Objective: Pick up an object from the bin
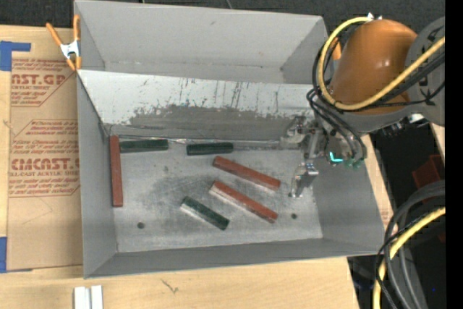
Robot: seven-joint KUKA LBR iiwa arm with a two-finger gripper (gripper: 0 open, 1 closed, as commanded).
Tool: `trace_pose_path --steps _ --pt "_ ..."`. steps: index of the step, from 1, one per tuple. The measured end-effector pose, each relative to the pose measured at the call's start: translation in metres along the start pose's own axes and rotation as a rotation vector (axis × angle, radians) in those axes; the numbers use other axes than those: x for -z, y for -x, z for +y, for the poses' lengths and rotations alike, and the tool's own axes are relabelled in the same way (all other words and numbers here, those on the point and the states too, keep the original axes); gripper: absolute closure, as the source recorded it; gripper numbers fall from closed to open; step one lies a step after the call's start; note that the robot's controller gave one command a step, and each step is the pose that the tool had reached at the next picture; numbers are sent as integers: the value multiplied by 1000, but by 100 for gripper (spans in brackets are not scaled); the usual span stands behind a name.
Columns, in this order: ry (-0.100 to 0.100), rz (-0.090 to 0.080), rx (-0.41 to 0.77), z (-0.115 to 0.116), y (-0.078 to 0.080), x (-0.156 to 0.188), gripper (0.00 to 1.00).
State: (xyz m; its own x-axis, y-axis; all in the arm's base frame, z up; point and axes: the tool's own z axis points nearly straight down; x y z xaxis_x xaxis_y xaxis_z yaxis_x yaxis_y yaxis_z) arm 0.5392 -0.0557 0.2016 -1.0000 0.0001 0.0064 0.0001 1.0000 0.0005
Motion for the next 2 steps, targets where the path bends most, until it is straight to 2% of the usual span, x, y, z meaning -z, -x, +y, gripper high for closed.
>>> trace_pose_path --steps 1,2 --pt "-1 -8 1 0 2 4 0" --pt "-2 -15 22 8 8 -50 0"
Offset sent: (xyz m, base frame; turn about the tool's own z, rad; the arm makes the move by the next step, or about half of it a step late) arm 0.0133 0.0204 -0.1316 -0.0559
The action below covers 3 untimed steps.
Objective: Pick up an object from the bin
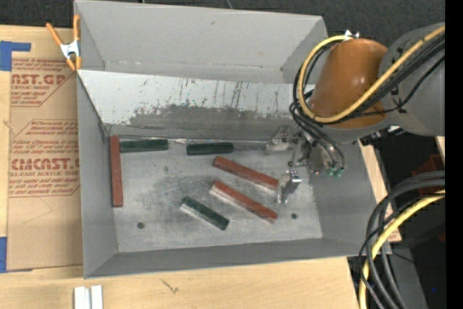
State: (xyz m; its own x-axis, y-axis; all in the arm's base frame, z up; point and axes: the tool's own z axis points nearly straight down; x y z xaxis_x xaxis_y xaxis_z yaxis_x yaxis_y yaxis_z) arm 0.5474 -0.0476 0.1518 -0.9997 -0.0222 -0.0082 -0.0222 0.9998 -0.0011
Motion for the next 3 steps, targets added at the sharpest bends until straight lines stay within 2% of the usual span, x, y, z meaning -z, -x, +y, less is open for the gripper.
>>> trace_pose_path --steps 1,2,3 --pt "0 -12 -68 -2 3 -73 100" --pt "0 -12 -68 -2 3 -73 100" --pt "2 8 -1 -7 -3 -42 100"
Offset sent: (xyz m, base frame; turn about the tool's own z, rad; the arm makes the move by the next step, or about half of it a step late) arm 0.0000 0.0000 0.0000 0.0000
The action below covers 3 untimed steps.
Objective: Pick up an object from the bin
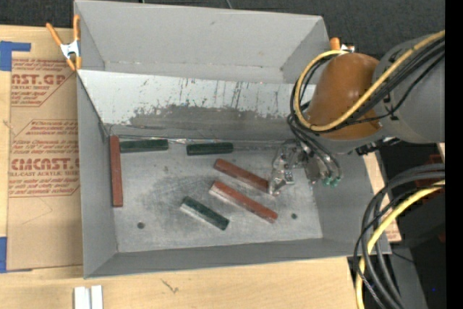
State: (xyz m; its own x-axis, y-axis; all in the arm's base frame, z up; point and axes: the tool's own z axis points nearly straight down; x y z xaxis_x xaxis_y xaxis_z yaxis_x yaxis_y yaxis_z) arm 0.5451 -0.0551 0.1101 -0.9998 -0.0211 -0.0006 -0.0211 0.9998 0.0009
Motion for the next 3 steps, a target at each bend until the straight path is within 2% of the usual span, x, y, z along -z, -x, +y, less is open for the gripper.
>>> trace_pose_path --steps 1,2,3 --pt "0 1 454 1 -1 15 0" --pt "0 -1 452 1 -1 16 0" --pt "-4 -11 383 4 10 -34 100"
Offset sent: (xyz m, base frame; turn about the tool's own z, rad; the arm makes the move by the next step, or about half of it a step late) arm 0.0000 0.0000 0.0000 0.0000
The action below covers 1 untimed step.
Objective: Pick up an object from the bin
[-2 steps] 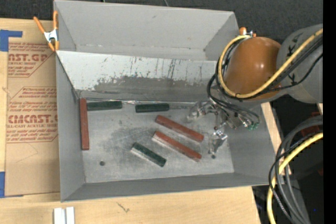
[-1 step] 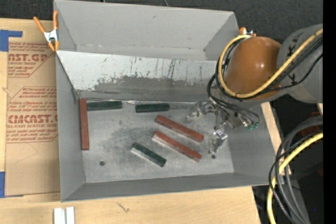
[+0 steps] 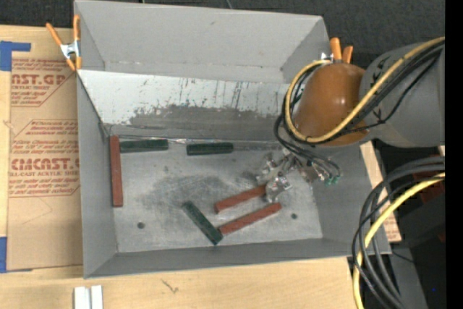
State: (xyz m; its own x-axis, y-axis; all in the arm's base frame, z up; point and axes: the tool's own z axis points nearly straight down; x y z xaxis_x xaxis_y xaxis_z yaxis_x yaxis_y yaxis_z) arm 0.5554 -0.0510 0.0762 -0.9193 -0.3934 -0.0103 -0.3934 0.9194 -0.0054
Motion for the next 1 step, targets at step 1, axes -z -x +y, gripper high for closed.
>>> trace_pose_path --steps 1 --pt "0 0 0 0 0 0 100"
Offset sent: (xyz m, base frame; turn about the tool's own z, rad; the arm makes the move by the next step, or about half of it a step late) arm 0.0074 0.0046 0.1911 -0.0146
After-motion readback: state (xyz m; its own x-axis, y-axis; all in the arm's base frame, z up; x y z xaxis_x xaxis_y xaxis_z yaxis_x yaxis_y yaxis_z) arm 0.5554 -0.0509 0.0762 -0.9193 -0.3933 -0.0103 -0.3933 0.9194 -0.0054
